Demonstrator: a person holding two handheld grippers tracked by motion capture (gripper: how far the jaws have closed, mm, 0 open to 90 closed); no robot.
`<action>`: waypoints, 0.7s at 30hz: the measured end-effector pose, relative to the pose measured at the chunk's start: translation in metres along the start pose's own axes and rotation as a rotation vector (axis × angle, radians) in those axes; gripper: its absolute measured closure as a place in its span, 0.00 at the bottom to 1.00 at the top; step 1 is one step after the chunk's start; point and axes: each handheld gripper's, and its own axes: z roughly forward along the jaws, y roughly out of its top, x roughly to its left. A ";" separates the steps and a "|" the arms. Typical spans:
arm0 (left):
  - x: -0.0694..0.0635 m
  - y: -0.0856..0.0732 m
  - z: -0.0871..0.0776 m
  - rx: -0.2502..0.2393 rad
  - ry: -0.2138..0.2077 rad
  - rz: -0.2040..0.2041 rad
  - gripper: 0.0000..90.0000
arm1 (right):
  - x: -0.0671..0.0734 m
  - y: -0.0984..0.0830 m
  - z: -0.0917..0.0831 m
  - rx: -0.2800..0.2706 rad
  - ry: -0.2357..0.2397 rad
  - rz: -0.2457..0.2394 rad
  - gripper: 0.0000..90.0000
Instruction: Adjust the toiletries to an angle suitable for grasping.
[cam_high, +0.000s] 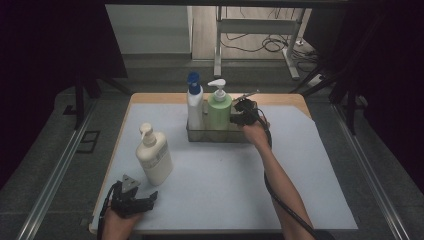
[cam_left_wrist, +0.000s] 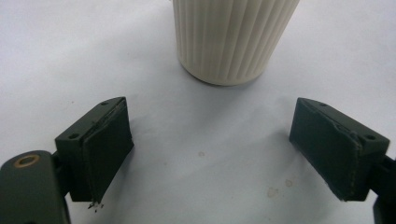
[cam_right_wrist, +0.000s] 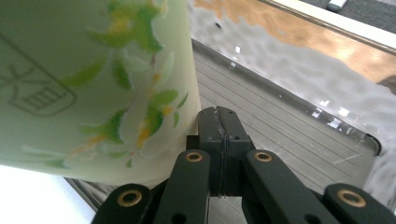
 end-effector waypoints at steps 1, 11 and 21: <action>0.000 0.000 0.000 0.000 0.000 0.001 0.14 | 0.001 0.000 0.000 0.000 0.001 -0.001 0.99; 0.000 0.000 0.000 0.000 0.000 0.001 0.14 | 0.010 0.006 0.005 -0.001 0.005 -0.015 0.99; 0.000 0.000 0.000 0.001 0.000 0.003 0.14 | 0.013 0.006 0.003 0.001 -0.002 -0.012 1.00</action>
